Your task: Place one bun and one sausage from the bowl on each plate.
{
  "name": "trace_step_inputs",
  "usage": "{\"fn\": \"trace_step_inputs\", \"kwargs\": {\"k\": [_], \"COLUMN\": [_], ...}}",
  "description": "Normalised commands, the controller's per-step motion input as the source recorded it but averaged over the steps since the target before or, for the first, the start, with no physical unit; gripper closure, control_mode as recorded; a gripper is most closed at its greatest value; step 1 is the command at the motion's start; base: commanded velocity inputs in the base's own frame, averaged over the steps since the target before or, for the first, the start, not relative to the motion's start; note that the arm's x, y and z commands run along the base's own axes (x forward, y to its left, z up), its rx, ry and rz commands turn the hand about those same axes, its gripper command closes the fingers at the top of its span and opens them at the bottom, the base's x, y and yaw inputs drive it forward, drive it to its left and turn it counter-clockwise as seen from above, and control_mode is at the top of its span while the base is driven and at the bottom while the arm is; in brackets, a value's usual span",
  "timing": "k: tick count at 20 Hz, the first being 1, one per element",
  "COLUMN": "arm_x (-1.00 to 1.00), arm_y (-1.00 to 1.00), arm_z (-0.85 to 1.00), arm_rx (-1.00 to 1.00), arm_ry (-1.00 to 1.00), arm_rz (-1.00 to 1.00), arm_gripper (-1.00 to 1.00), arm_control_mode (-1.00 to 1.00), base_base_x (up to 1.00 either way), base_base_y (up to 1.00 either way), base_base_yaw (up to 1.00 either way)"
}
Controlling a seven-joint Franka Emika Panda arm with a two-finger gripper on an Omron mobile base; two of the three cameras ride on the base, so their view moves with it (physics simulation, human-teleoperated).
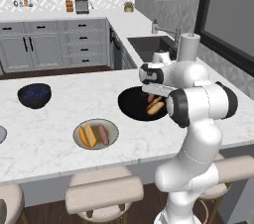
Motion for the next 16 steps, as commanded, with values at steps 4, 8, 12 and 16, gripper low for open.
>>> {"fn": "trace_step_inputs", "kwargs": {"k": [4,8,12,16], "arm_x": [0.36,0.34,0.32,0.42], "arm_y": [-0.01,0.00,0.00,0.00], "arm_z": [-0.50,-0.51,-0.58,-0.31], "arm_rx": [0.00,0.00,0.00,0.00], "arm_ry": [0.00,0.00,0.00,0.00], "arm_rz": [0.00,0.01,0.02,0.00], "arm_gripper": [-1.00,-1.00,-1.00,-1.00], "arm_control_mode": [-1.00,-1.00,-1.00,-1.00], "base_base_x": [0.00,0.00,0.00,0.00], "base_base_y": [0.00,0.00,0.00,0.00], "base_base_yaw": [0.00,0.00,0.00,0.00]}}
